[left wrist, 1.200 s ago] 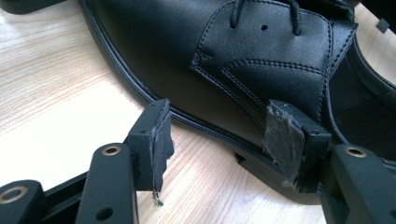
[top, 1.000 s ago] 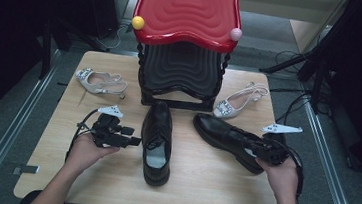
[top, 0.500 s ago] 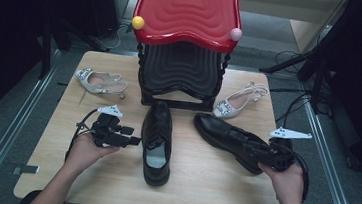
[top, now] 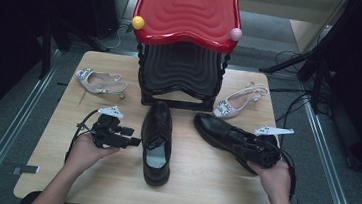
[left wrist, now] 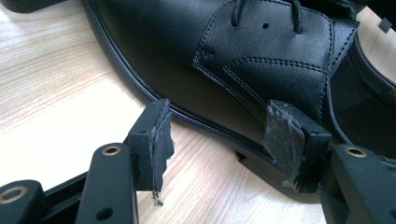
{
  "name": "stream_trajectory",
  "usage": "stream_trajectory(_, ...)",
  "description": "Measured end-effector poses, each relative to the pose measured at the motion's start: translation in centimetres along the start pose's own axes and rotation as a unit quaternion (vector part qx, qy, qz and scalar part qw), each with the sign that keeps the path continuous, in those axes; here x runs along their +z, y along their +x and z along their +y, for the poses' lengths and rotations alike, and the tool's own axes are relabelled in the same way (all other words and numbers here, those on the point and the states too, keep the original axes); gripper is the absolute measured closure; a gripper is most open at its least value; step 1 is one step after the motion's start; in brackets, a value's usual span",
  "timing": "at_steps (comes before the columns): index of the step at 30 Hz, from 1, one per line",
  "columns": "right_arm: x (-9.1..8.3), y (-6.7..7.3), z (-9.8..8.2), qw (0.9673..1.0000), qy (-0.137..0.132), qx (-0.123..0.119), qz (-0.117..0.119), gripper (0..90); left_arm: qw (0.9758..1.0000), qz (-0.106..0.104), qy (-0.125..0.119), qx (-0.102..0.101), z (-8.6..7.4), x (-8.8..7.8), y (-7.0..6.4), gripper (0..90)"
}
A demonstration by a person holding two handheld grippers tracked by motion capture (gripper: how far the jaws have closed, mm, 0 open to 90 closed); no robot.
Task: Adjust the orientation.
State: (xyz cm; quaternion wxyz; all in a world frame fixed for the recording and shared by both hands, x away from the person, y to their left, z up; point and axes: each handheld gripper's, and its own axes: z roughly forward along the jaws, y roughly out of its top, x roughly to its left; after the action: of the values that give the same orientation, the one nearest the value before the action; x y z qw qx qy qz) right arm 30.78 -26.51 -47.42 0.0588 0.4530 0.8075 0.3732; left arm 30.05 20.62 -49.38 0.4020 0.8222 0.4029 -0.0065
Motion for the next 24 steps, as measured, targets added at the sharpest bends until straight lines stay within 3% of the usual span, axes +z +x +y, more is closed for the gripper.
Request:
stream_trajectory(4,0.0,0.1,0.4,0.9995,0.007,0.019,0.025,84.5,1.0,0.001,-0.001,-0.003,-0.2,-0.2,0.0,41.9)
stream_trajectory(7,-0.2,0.8,1.0,0.9998,0.006,0.009,0.016,84.7,1.0,0.004,-0.005,-0.006,-0.3,-0.4,0.1,41.9)
stream_trajectory(12,-0.1,1.6,1.6,0.9996,-0.005,0.006,0.025,84.6,0.9999,0.009,-0.009,-0.011,-0.7,-0.8,0.1,41.9)
stream_trajectory(18,1.0,3.0,2.7,0.9995,-0.015,-0.006,0.028,84.4,0.9998,0.013,-0.012,-0.014,-1.1,-1.1,0.0,41.9)
stream_trajectory(24,2.7,4.4,3.8,0.9995,-0.007,-0.02,0.025,83.8,0.9994,0.02,-0.017,-0.021,-1.8,-1.7,0.0,42.0)
